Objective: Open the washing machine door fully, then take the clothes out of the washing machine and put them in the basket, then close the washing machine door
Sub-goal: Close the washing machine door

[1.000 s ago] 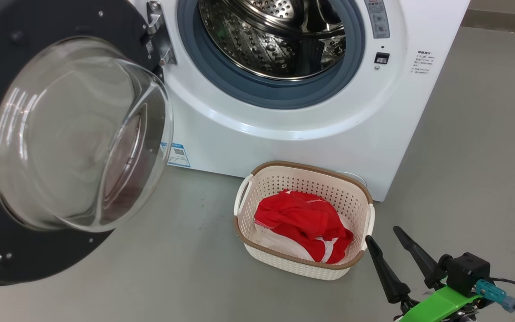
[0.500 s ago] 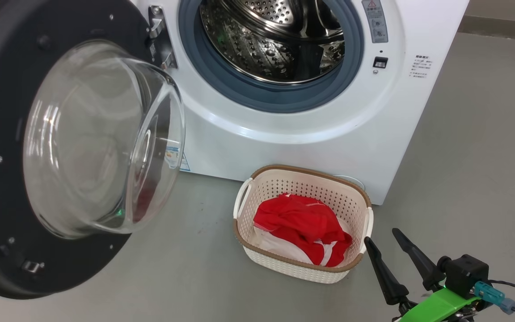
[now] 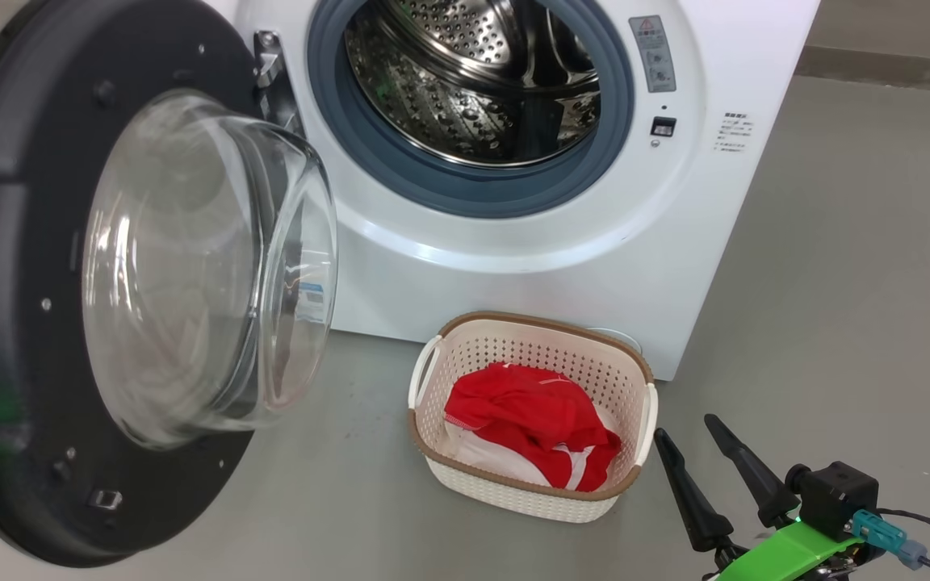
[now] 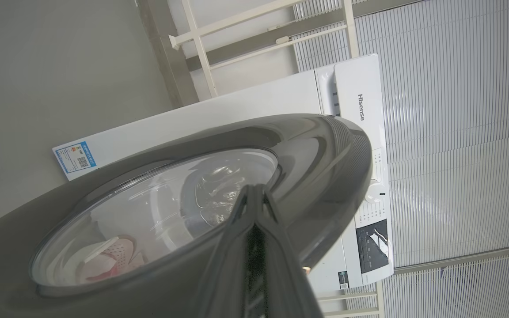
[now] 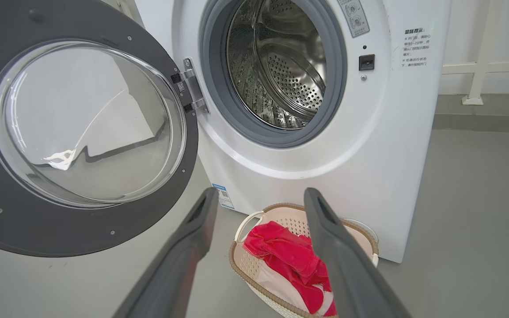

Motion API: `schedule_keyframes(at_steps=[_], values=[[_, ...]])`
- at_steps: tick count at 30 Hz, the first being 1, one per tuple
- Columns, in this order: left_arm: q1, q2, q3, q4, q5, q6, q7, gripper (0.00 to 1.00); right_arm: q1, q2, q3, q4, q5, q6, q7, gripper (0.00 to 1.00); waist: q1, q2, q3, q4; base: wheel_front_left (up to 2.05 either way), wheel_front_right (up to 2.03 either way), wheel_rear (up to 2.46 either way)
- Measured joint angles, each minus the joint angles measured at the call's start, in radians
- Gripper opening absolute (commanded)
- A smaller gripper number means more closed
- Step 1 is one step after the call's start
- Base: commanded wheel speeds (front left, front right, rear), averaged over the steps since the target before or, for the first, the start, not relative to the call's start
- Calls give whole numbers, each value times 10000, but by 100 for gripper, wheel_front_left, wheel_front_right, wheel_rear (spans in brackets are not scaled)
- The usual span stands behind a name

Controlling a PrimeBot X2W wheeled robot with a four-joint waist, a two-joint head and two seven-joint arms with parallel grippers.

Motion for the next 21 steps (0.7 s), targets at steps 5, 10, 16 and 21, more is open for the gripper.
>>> schedule_keyframes(at_steps=[5,10,16,21], values=[[629,-61,-418,-978,-677,349,69,0,28,33,10,6,10,0,0,100,0,0,-98,-143,0,0,0],[1325,-69,-1549,-1609,-2046,884,-493,0,59,61,35,0,21,0,0,100,1,0,-142,-302,0,0,0],[2553,-94,-3354,-2819,-3269,1377,-1657,0,240,113,59,-2,31,0,0,100,0,0,-82,-482,0,0,0],[3137,-84,-4203,-3390,-3862,1499,-2355,0,231,115,186,6,33,0,0,100,1,0,8,-650,0,0,0]])
